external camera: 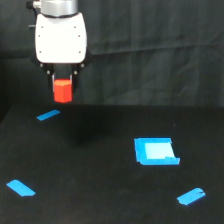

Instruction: Pick up the red object from the table

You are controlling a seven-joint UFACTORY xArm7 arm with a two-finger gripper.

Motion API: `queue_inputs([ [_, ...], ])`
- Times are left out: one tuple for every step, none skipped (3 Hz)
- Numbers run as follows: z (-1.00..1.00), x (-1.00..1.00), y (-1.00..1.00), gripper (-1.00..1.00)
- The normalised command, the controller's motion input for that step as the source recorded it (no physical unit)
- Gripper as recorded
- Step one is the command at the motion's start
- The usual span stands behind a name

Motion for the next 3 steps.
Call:
queue_inputs([
  [0.13,0.00,-0.02,-0.99],
  [0.12,0.00,-0.02,-0.99],
  [0.11,0.00,-0.02,-0.99],
])
